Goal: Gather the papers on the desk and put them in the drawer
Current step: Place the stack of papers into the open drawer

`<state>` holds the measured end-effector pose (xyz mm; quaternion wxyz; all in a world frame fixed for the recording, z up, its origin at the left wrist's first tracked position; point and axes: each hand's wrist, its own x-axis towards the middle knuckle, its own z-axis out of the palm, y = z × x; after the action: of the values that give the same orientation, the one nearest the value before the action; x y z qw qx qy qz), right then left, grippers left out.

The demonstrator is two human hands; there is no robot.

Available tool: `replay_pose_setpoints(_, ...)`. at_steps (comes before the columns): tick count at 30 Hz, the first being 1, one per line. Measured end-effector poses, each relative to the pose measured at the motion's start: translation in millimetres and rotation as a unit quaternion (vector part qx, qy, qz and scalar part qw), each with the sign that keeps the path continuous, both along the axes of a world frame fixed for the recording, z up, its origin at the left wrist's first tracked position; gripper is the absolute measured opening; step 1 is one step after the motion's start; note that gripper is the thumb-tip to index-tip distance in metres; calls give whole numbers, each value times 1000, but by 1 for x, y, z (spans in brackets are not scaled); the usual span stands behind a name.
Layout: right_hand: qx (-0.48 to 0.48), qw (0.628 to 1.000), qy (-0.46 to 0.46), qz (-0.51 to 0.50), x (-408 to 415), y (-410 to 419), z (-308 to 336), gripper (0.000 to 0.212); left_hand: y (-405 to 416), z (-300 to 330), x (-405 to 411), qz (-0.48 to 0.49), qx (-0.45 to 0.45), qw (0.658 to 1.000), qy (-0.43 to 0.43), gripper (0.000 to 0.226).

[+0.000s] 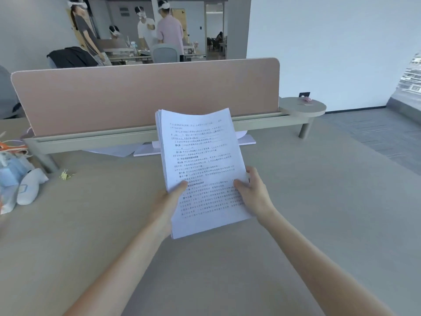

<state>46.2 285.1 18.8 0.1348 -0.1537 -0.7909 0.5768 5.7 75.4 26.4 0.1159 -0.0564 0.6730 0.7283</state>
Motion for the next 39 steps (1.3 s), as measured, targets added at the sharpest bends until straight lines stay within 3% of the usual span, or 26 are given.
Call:
replay_pose_setpoints(2, 10, 1000, -20, -5, 17, 4, 4, 26, 4, 6, 17, -27, 23, 999, -29, 24)
replay_pose_setpoints(7, 55, 997, -46, -24, 70, 21, 19, 29, 11, 9, 58, -34, 11, 997, -64, 46)
replay_pose_setpoints(11, 59, 996, -38, -54, 122, 44, 25, 31, 28, 12, 97, -91, -1, 993, -73, 40)
replay_pose_setpoints(14, 52, 994, -36, -87, 166, 61, 22, 30, 49, 9, 129, -125, -13, 990, -72, 35)
replay_pose_setpoints(17, 48, 990, -42, -124, 217, 80, 16, 33, 74, 1, 162, -165, -12, 984, -72, 45)
replay_pose_setpoints(23, -29, 980, -41, -193, 331, 104, -2, 37, 124, -19, 244, -253, -13, 960, -121, 39)
replay_pose_setpoints(30, -96, 954, -50, -279, 427, 140, -30, 22, 173, -18, 325, -254, -14, 966, -35, 12)
replay_pose_setpoints(39, -147, 919, -127, -343, 494, 210, -67, 32, 239, -57, 388, -314, -17, 947, 71, 13)
